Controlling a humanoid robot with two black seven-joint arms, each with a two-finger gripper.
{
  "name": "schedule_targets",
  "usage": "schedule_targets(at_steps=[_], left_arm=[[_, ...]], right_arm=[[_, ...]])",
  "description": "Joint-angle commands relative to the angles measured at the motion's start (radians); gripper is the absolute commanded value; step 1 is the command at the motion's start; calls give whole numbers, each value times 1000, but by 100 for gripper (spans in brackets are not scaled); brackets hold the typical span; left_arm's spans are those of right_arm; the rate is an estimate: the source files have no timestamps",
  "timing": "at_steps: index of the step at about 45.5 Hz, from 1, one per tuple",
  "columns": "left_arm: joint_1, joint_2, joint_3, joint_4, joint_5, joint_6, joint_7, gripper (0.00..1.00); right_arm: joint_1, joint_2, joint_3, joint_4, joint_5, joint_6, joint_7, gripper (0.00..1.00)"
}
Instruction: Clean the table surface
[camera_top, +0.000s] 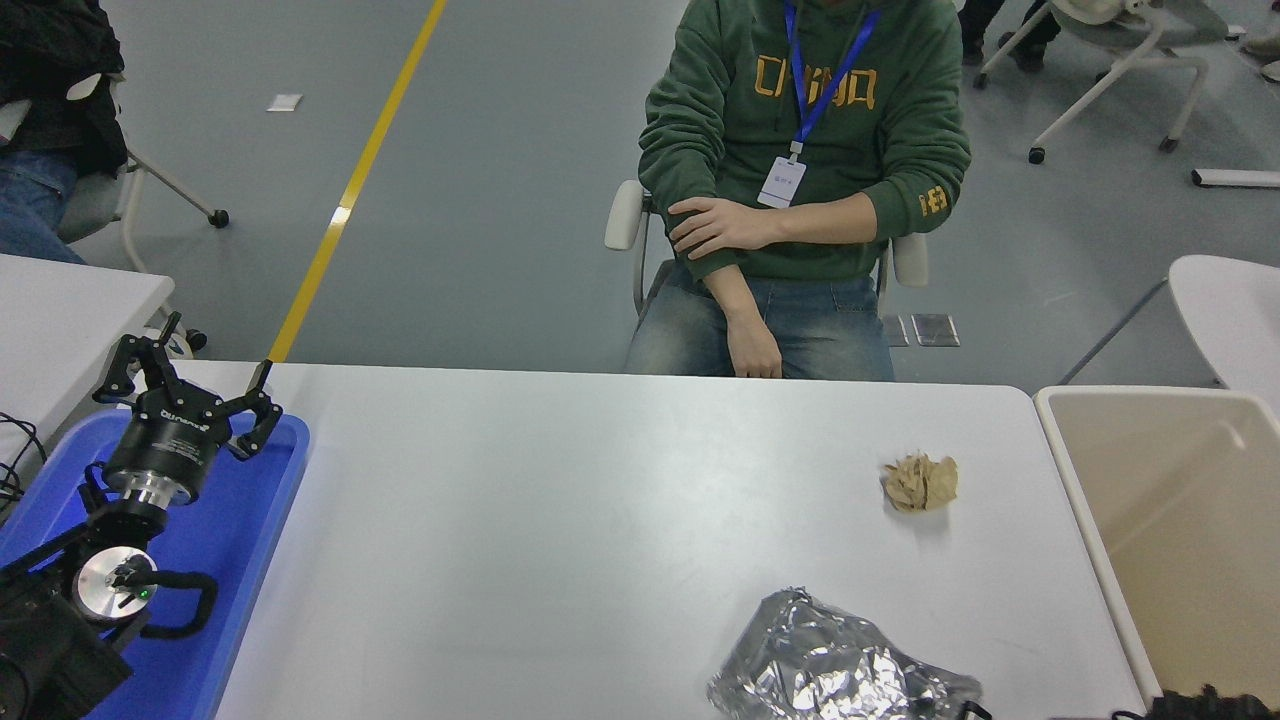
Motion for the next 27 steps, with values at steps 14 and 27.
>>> schedule_targets(at_steps=[14, 27], left_arm=[[0, 0, 0, 0, 0, 0, 0, 100], [0, 0, 0, 0, 0, 0, 0, 100]], right_arm=[[114, -572, 132, 55, -50, 463, 10, 0], [112, -721, 404, 20, -64, 779, 10, 0]])
